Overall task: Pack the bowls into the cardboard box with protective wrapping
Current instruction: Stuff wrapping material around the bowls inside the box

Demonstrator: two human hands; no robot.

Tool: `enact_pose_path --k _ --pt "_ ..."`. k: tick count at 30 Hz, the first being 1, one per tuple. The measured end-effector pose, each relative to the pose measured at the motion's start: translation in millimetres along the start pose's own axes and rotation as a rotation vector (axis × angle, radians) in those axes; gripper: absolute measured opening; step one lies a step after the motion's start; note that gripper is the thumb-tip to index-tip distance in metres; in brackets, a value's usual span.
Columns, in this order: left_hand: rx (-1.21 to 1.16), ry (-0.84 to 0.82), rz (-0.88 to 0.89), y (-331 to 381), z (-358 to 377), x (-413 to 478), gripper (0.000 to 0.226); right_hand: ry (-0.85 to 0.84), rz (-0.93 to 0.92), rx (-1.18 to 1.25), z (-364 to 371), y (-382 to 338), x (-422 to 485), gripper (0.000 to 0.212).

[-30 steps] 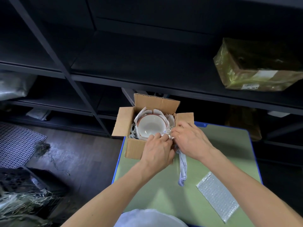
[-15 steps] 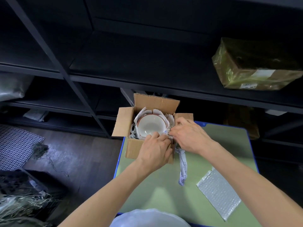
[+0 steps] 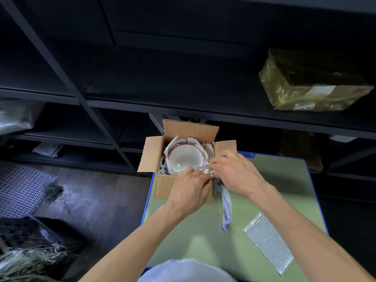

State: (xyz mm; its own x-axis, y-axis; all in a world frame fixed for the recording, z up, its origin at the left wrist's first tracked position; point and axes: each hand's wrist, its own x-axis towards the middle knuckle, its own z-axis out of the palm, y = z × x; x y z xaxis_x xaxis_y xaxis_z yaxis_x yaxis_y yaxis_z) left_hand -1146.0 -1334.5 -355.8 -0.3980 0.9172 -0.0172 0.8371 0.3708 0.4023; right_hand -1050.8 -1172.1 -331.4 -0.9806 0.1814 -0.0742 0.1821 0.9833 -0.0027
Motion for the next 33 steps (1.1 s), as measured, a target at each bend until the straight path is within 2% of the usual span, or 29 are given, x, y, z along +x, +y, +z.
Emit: enact_pose_path --k 3,9,12,15,21,28,33 --pt "-0.030 0.030 0.012 4.1 0.4 -3.4 0.029 0.012 0.023 0.042 -0.3 8.0 -15.4 0.040" --pt "-0.115 0.141 0.009 25.6 1.6 -4.2 0.028 0.128 0.050 0.108 4.8 22.4 -43.1 0.025" --pt "-0.141 0.213 0.026 40.5 7.1 -4.8 0.023 0.204 0.060 0.149 6.1 30.7 -57.3 0.028" --pt "-0.152 0.216 0.055 55.9 16.6 -7.5 0.019 0.236 0.100 0.199 9.8 39.6 -73.8 0.031" --pt "-0.170 0.118 0.066 80.1 47.5 -13.1 0.023 0.100 0.156 0.231 31.0 57.8 -102.5 0.031" --pt "-0.080 -0.099 -0.068 85.2 76.7 -5.0 0.038 -0.107 0.204 0.275 68.8 82.6 -99.4 0.041" --pt "-0.048 -0.162 -0.134 89.3 88.1 1.2 0.041 -0.222 0.232 0.289 91.0 98.6 -75.9 0.053"
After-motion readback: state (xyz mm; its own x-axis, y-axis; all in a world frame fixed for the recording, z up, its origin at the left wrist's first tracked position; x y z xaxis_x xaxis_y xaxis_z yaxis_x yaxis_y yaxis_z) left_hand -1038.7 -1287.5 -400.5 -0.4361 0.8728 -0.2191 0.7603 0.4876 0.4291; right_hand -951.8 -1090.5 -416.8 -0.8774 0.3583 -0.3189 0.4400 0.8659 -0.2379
